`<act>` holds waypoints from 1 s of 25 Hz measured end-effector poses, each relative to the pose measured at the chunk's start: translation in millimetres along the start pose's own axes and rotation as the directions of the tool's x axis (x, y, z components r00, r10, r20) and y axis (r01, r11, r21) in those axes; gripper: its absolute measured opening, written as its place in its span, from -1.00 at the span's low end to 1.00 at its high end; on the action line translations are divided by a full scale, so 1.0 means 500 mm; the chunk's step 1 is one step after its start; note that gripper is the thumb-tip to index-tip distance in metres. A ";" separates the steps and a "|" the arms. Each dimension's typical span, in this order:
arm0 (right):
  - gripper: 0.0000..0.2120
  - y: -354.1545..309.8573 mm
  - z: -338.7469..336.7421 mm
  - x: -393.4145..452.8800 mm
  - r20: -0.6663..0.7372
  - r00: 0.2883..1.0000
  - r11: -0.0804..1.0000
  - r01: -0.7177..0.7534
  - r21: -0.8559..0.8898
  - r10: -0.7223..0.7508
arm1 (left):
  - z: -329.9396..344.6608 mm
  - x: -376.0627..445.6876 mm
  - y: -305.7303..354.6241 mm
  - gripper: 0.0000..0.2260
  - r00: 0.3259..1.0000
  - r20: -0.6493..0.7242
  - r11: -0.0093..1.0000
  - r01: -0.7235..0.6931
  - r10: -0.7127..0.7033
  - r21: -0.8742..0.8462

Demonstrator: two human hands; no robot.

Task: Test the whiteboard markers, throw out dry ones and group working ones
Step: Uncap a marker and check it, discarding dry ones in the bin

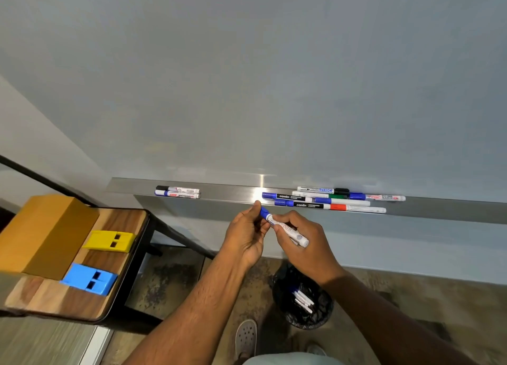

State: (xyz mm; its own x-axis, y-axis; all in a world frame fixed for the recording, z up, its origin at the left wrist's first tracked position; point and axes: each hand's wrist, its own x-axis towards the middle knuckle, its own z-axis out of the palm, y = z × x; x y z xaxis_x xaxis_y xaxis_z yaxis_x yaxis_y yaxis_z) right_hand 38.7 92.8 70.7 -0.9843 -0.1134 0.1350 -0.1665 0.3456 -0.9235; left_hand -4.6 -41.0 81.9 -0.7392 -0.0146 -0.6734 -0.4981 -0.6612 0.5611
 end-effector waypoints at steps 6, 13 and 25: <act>-0.88 -0.025 0.040 0.052 0.069 0.992 0.975 -0.116 0.188 0.104 | -0.039 0.018 0.051 -0.90 0.995 -0.037 0.996 -0.088 0.089 0.017; -0.76 -0.030 0.125 0.144 0.233 0.951 0.975 -0.174 -0.142 0.203 | -0.137 0.074 0.171 -0.91 0.933 -0.117 0.927 -0.312 0.341 0.209; -0.65 -0.013 0.377 0.358 0.295 0.956 0.827 0.173 -0.535 -0.009 | -0.452 0.288 0.373 -0.38 0.827 0.102 -0.180 0.000 0.553 0.984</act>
State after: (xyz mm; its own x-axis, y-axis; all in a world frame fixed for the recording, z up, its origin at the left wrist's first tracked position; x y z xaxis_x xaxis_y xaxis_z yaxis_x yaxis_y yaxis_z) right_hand -125.5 -105.4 33.0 -0.9219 -0.3861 0.0316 -0.3390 0.7645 -0.5483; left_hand -101.2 -335.9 -19.2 -0.9328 -0.3016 -0.1974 -0.3560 0.8571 0.3724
